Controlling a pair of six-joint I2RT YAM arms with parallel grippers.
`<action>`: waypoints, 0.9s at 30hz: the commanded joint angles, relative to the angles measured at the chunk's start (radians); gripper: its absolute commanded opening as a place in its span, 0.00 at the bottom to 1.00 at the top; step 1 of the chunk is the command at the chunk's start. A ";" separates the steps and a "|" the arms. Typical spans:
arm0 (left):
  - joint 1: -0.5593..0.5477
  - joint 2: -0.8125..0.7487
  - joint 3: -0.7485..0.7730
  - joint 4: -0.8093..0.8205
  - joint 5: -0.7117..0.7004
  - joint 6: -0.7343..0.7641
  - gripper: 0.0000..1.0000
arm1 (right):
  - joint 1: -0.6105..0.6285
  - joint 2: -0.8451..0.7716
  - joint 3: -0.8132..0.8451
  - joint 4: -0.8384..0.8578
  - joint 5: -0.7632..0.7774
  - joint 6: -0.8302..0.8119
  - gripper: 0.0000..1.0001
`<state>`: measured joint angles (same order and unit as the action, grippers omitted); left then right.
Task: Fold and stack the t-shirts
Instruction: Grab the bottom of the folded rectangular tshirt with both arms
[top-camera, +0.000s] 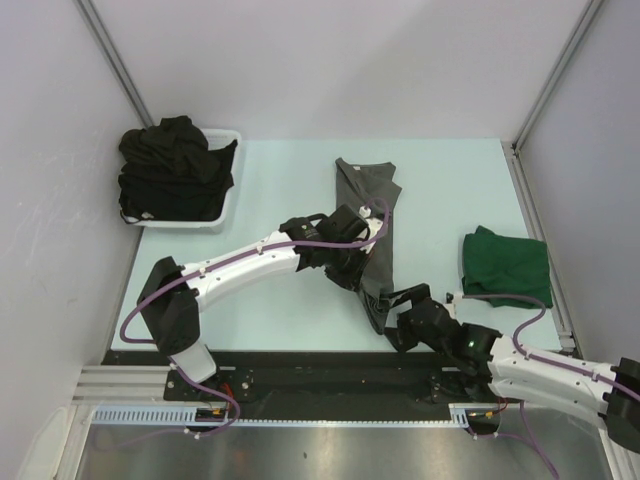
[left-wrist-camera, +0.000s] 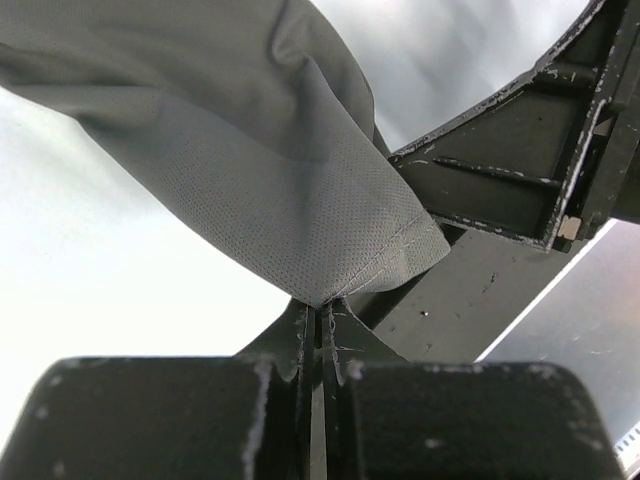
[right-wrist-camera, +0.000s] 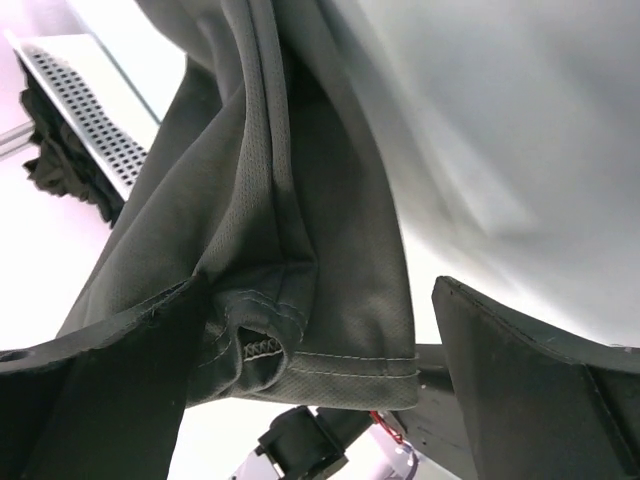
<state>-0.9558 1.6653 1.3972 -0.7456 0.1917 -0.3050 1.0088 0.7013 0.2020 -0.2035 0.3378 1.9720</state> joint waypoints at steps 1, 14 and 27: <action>0.006 -0.015 0.039 -0.003 0.018 0.024 0.00 | 0.019 -0.014 -0.013 0.073 0.089 0.145 0.96; 0.008 -0.022 0.031 0.003 0.022 0.026 0.00 | 0.060 -0.163 0.042 -0.120 0.148 0.177 0.57; 0.008 -0.010 0.036 0.009 0.022 0.020 0.00 | 0.113 -0.218 0.039 -0.204 0.173 0.232 0.22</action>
<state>-0.9546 1.6653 1.3972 -0.7502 0.1947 -0.3038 1.1152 0.4965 0.2081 -0.3668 0.4526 1.9903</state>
